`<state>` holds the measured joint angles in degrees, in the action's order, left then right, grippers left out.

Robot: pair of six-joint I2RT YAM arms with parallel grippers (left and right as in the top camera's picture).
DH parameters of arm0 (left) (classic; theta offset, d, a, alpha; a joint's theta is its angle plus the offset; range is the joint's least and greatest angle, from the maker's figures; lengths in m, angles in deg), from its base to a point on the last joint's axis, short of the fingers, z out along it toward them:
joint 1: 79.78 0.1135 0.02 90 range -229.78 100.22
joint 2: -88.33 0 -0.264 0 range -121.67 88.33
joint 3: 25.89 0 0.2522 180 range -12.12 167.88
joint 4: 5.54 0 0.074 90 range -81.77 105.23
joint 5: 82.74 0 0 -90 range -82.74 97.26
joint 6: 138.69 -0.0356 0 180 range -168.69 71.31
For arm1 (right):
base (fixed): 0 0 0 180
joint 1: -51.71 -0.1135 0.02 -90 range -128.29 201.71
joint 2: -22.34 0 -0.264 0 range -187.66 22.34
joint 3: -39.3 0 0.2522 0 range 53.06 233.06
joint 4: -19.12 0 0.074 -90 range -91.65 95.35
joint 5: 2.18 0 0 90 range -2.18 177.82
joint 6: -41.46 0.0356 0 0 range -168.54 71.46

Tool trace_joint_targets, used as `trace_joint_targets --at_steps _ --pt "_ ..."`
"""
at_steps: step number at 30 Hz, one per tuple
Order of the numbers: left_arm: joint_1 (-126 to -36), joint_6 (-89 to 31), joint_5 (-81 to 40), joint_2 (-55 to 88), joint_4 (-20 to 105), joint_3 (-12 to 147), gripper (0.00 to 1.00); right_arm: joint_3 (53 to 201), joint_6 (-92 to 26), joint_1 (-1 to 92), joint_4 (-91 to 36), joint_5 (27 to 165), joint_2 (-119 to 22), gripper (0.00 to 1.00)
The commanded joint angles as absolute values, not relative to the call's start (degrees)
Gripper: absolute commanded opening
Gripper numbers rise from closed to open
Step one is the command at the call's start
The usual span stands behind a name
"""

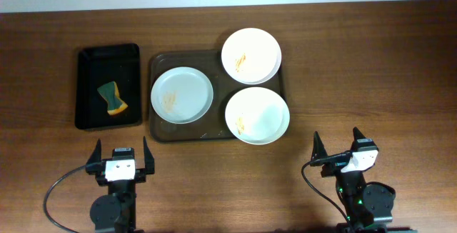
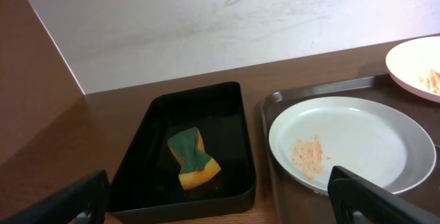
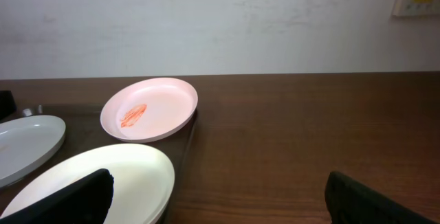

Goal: Clean dirty plates on tray and stack at the side

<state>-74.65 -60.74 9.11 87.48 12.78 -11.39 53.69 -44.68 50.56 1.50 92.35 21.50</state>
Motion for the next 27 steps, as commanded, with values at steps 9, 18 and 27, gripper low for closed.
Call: trace_joint_targets --at_steps 9,18,27 --pt "-74.37 -61.62 6.11 87.88 11.76 -11.54 0.99 53.38 -45.12 50.56 10.48 97.71 21.87 0.98" --pt "-74.35 -61.55 -0.55 77.39 4.83 0.89 0.99 57.42 -45.16 50.56 18.72 100.09 21.63 0.98" --pt "-74.35 -59.74 -5.65 23.22 34.46 51.53 0.99 78.58 -45.14 50.56 16.75 107.63 -11.07 0.98"
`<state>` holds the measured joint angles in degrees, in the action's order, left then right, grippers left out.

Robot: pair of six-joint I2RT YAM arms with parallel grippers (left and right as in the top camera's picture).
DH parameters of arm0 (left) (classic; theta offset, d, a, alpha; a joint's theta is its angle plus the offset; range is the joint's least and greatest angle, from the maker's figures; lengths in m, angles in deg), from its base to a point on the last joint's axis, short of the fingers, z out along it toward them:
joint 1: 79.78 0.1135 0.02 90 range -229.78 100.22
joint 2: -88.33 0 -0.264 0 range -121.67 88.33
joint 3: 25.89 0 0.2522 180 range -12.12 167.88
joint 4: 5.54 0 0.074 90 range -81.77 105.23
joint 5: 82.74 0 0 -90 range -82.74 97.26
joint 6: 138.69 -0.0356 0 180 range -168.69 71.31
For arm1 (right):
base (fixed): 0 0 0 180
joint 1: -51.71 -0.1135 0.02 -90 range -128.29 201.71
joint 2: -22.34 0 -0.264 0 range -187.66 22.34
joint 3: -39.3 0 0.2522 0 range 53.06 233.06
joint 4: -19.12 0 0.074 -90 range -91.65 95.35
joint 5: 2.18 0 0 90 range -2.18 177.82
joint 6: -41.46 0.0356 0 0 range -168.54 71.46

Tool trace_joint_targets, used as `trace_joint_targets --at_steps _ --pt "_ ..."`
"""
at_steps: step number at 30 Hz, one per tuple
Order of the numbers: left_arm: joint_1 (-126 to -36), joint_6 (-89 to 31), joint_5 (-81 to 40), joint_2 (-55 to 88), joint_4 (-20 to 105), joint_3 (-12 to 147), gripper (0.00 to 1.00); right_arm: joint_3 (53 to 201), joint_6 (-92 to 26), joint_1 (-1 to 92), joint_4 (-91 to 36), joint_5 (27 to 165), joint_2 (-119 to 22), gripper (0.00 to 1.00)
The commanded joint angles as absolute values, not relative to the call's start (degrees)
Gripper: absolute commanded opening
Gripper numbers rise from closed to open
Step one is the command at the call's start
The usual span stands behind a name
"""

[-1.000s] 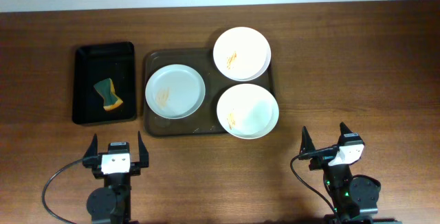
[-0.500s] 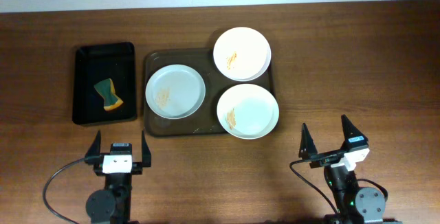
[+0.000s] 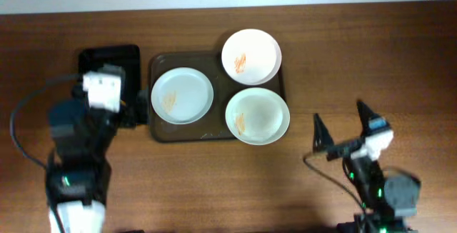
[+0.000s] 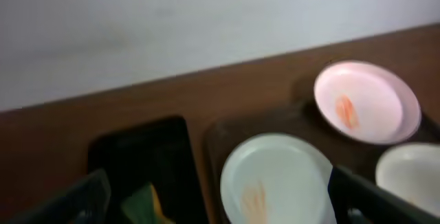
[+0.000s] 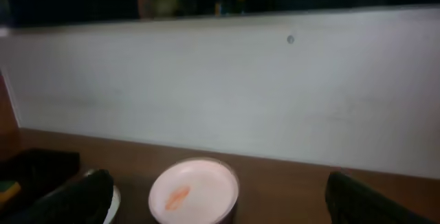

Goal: Clean dirty plates on tray and stack at the side

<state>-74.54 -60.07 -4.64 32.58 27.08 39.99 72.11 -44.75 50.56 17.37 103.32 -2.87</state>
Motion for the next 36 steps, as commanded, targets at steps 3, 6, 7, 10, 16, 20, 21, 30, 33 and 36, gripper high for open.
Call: trace_joint_targets --at_steps 3,6,7,10,16,20,21,30,33,36 --pt "-74.35 -59.72 -6.98 7.09 51.64 70.81 0.99 94.56 -45.12 50.54 7.68 115.8 -29.06 0.98" --pt "-74.35 -59.74 -8.66 -6.0 67.1 86.68 0.99 116.15 -45.12 50.47 -10.02 122.16 -46.41 0.98" --pt "-74.35 -59.72 -8.66 -9.04 70.27 90.18 0.99 123.15 -45.12 50.14 -16.95 122.6 -51.5 0.98" --pt "-74.35 -59.76 -7.92 -13.15 69.74 91.47 0.99 138.4 -45.12 49.05 -29.85 123.19 -64.44 0.98" --pt "-74.35 -55.78 -1.91 -15.16 68.8 91.42 0.99 138.91 -32.18 42.21 -20.64 119.37 -78.04 0.94" --pt "-72.07 -43.17 11.8 -16.8 68.41 91.42 0.99 142.93 -22.47 24.18 -17.82 97.23 -87.81 0.7" --pt "-71.11 -42.23 11.75 -16.77 68.12 91.42 0.99 148.04 -22.47 22.17 -22.09 94.54 -91.22 0.68" --pt "-69.86 -42.23 10.9 -16.8 67.23 91.42 0.99 170.82 -18.87 18.23 -44.64 96.7 -116.42 0.33" --pt "-69.86 -42.23 10.92 -16.9 67.23 90.59 0.99 170.34 -14.95 17.95 -45.23 98.03 -117.97 0.22" --pt "-69.86 -42.25 10.96 -17.58 66.79 89.17 0.99 170.23 -11.94 17.42 -44.8 96.35 -119.33 0.2"
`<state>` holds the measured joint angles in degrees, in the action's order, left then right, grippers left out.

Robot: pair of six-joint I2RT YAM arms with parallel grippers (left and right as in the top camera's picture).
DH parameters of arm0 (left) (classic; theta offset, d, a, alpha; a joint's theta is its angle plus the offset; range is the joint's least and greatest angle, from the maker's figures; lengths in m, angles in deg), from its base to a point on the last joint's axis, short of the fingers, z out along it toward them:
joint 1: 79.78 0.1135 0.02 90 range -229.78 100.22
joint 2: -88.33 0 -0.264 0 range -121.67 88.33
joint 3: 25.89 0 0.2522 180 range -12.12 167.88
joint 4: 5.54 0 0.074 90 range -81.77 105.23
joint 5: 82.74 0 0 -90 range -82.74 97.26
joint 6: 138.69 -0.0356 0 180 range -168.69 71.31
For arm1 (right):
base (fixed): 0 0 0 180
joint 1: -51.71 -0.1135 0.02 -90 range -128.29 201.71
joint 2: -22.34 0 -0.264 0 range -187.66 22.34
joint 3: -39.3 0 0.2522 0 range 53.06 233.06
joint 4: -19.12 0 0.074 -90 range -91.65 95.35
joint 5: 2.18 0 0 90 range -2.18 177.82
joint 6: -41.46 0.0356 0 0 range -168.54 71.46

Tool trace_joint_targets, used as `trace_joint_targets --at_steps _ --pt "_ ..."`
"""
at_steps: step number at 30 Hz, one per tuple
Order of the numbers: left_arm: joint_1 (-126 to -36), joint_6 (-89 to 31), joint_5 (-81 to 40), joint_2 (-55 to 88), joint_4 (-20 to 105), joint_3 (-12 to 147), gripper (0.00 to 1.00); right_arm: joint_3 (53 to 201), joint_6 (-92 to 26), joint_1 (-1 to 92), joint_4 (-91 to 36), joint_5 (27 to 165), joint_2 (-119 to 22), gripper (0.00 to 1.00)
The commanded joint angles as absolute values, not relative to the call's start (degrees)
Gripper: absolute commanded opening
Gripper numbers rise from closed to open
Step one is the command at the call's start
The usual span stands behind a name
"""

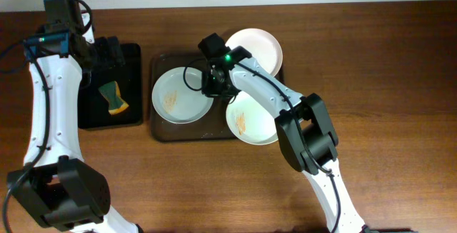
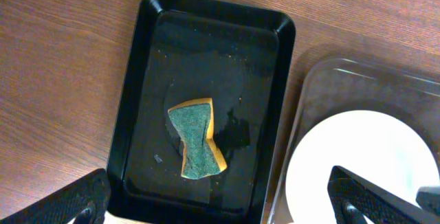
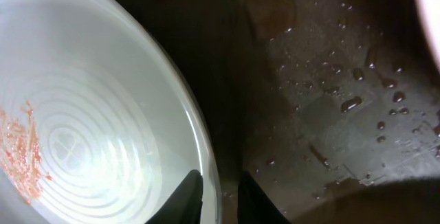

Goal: Clean dirty plates on tray and stack at the side
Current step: 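Grasp the yellow-green sponge with left gripper, left plate rim with right, then tilt the left plate with the right gripper and bring the sponge onto it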

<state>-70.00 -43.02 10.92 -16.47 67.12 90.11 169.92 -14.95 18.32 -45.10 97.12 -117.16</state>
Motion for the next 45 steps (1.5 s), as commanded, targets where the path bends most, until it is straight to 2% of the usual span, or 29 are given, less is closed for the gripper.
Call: trace_joint_targets --at_steps 1,2,3,5,7,10,11,12,14,17,19,24,27,30,31,32,35,40,42,45 --pt "-69.86 -42.25 10.94 -18.41 66.79 89.17 0.99 170.23 -11.54 17.42 -44.71 96.18 -120.18 0.2" --pt "-69.86 -42.25 10.96 -19.22 66.84 89.17 0.99 170.23 -10.47 17.42 -44.77 96.22 -120.61 0.17" --pt "-69.86 -42.27 10.96 -20.25 66.94 89.17 0.99 170.23 -10.5 17.42 -44.84 96.22 -120.92 0.04" --pt "-69.86 -42.27 10.96 -22.65 67.67 89.17 0.97 170.23 -10.52 17.49 -44.93 96.2 -120.92 0.04" --pt "-69.84 -42.25 11.18 -25.41 68.71 89.17 0.82 170.23 -10.54 17.49 -45.06 96.2 -120.92 0.04" --pt "-69.84 -41.79 11.23 -29.63 68.74 89.17 0.78 170.23 -10.58 17.6 -45.63 96.22 -120.92 0.04" --pt "-69.84 -41.53 11.73 -31.18 68.71 89.17 0.72 170.23 -10.58 17.6 -45.65 96.2 -120.92 0.04" --pt "-69.67 -37.29 16.23 -32.93 68.76 89.15 0.72 170.23 -10.58 17.6 -45.65 96.22 -120.92 0.04" --pt "-68.9 -34.1 17.15 -34.89 68.82 89.15 0.71 170.23 -10.58 17.6 -45.69 96.22 -120.92 0.04" --pt "-68.73 -34.14 17.19 -37.63 69.13 89.15 0.68 170.23 -10.78 17.71 -46.11 96.2 -120.92 0.04" --pt "-68.73 -34.12 17.17 -38.98 69.22 89.15 0.6 170.23 -10.78 17.97 -46.22 96.24 -120.92 0.04" --pt "-68.73 -34.1 17.17 -42.94 69.26 89.15 0.56 170.23 -10.8 18.08 -46.41 96.22 -120.92 0.04" --pt "-68.73 -34.1 17.19 -43.46 68.91 89.17 0.44 170.23 -11.24 18.08 -46.37 96.2 -120.92 0.04" --pt "-68.73 -34.12 17.17 -43.44 69.24 90.29 0.2 170.23 -11.24 18.08 -46.37 96.22 -120.92 0.04" --pt "-68.73 -34.12 17.19 -43.44 69.85 91.16 0.06 170.23 -11.24 18.08 -46.35 96.22 -120.92 0.04" --pt "-68.73 -34.17 17.19 -43.44 70.59 92.38 0.02 170.23 -11.19 18.08 -46.35 96.44 -120.92 0.04" --pt "-69.3 -40.05 15.82 -43.26 78.24 102.7 0.01 170.25 -11.28 18.1 -46.3 98.19 -120.92 0.04" --pt "-70.61 -60.83 -7.88 -42.81 80.34 107.51 0.01 170.29 -17.05 22.25 -46.13 110.36 -120.92 0.04" --pt "-70.89 -61.27 -12.75 -42.81 80.32 107.49 0.01 170.29 -17.14 23.15 -46.26 111.24 -120.92 0.04" --pt "-74.76 -62.16 -12.93 -42.91 78.33 104.65 0.01 170.29 -18.3 23.67 -45.36 112.88 -120.92 0.04"
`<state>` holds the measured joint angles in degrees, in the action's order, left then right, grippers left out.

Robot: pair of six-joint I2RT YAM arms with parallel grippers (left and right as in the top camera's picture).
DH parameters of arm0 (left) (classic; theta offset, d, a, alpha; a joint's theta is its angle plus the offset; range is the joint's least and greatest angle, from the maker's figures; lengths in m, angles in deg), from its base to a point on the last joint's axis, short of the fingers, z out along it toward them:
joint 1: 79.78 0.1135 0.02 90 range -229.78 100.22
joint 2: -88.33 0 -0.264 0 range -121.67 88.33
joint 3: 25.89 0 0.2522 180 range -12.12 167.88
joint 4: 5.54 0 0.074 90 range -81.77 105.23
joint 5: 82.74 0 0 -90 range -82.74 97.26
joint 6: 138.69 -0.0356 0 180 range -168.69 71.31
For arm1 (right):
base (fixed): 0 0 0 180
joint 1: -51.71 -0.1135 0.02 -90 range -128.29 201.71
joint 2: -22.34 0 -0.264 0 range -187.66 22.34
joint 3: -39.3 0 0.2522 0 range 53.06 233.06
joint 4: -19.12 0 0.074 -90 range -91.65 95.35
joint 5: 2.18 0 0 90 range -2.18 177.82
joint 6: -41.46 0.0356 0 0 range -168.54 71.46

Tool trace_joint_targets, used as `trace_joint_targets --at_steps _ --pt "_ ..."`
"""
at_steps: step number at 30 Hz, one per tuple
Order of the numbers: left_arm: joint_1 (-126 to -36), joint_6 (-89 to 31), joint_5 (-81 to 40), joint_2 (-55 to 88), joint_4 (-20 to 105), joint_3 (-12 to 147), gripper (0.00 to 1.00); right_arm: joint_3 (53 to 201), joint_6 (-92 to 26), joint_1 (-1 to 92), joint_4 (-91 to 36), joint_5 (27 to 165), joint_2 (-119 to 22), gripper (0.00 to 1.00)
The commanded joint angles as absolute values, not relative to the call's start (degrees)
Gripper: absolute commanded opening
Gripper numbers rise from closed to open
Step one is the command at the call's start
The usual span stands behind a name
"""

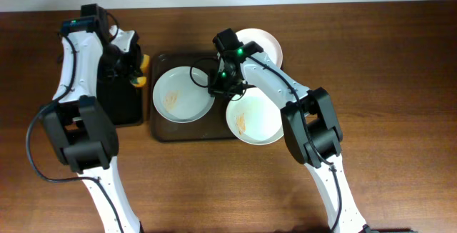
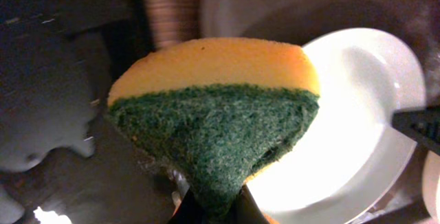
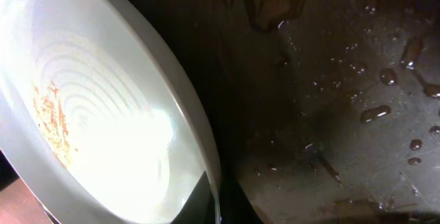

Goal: Clean dirty plates on tray and stack at the side
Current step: 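Tilt the left plate with the right gripper and bring the sponge onto it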

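Three white plates smeared with orange lie on the brown tray (image 1: pixel 161 129): a left plate (image 1: pixel 178 96), a far plate (image 1: pixel 257 47) and a near plate (image 1: pixel 258 119). The green-and-yellow sponge (image 2: pixel 213 107) is lifted at the black tray's right edge, and my left gripper (image 1: pixel 134 72) is shut on it (image 2: pixel 214 211). My right gripper (image 1: pixel 218 84) is shut on the left plate's right rim (image 3: pixel 214 176), seen at the bottom of the right wrist view (image 3: pixel 218 209). That plate (image 3: pixel 96 114) shows orange smears on its ridged middle.
The black tray (image 1: pixel 118 108) with water in it stands left of the brown tray. Water drops wet the brown tray's floor (image 3: pixel 344 114). Bare wooden table (image 1: pixel 371 83) lies right of the tray and along the front.
The sponge lay in the black tray under my open left gripper; now that gripper is shut on it, lifted by the tray's right edge. My right gripper's fingers, apart at the plate's rim, have shut on it.
Both arms rested open at the table's front edge. Then both were raised, the left toward the black tray. Later the left hung over the sponge and the right straddled the left plate's rim. Now the left holds the sponge and the right grips the rim.
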<state>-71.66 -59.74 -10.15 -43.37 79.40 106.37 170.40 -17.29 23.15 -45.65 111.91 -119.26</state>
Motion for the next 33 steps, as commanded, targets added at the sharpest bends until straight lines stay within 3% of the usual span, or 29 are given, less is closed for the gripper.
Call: trace_joint_targets --at_steps 1,8,13,16,19,23,26,29,33 --pt "-77.21 -62.49 -12.4 -42.91 76.54 102.53 0.01 170.29 -18.3 23.65 -45.01 112.9 -120.92 0.04" --pt "-81.12 -50.8 -5.82 -42.98 70.38 87.45 0.01 170.29 -18.3 23.65 -44.77 112.83 -120.92 0.04" --pt "-81.16 -56.0 -9.08 -42.96 82.83 87.45 0.01 170.29 -18.3 23.65 -44.75 112.7 -120.92 0.04" --pt "-81.12 -61.84 -14.0 -42.96 77.0 87.45 0.01 170.29 -18.3 23.65 -44.8 112.7 -120.92 0.04" --pt "-81.16 -47.48 1.72 -42.98 65.59 87.45 0.01 170.29 -18.3 23.65 -44.77 112.68 -120.92 0.04" --pt "-82.37 -33.9 21.67 -42.98 64.34 87.45 0.01 170.29 -18.32 23.65 -44.75 112.68 -120.92 0.04" --pt "-85.21 -34.78 14.37 -42.98 59.19 87.45 0.01 170.29 -18.32 23.65 -44.77 112.7 -120.92 0.04" --pt "-88.75 -51.04 -6.59 -42.98 52.67 87.45 0.01 170.29 -18.34 23.65 -44.82 112.7 -120.92 0.04" --pt "-89.62 -54.36 -8.23 -42.98 52.17 87.45 0.01 170.29 -18.34 23.65 -44.8 112.7 -120.92 0.04"
